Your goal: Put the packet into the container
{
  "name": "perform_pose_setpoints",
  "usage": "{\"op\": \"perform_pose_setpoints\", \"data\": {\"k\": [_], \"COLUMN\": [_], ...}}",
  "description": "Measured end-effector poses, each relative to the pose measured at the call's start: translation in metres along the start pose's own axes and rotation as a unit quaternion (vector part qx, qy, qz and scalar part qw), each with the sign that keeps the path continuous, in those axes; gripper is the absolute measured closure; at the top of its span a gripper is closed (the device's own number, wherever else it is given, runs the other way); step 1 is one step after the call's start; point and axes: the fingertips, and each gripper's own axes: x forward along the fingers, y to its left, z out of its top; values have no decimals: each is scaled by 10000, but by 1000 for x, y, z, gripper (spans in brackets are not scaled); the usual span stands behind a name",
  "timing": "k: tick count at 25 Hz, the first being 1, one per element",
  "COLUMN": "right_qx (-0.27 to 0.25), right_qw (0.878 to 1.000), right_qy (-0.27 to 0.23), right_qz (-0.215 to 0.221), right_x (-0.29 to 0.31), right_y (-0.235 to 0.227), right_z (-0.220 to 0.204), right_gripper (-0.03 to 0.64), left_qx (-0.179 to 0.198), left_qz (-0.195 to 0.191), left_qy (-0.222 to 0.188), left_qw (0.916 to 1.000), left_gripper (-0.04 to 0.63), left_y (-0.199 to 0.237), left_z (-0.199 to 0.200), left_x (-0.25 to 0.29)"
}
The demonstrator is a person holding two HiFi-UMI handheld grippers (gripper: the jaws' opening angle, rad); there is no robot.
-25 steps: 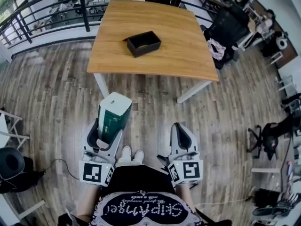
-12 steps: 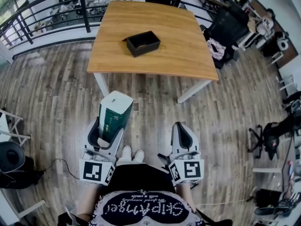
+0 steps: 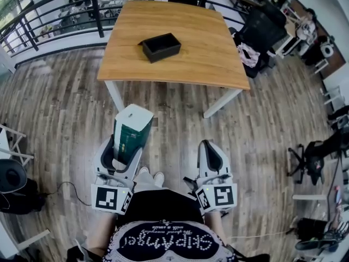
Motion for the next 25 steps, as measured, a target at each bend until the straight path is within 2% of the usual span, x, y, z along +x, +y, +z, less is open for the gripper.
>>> {"op": "perform_pose_setpoints", "data": {"k": [8, 14, 20, 25], "right_qx": [89, 221, 216, 174], "right_qw": [10000, 9994, 9992, 9994], "right_qy": [32, 257, 312, 298], "right_qz": [17, -76, -97, -22], "right_x": [-11, -12, 13, 53], "right_y": [-11, -19, -24, -21], "right_z": [-12, -28, -31, -23], "right_gripper": [577, 577, 577, 577], "left_qx": [15, -46, -137, -150], "left_qz": [78, 71, 31, 66], "left_qy": [-16, 71, 64, 9], "left_qw": [10000, 9999, 9999, 9999], "left_gripper": [246, 247, 247, 247], "left_y": [-10, -11, 1, 29], "left_z": [-5, -10, -15, -10], "left_x": [-1, 6, 29, 57]}}
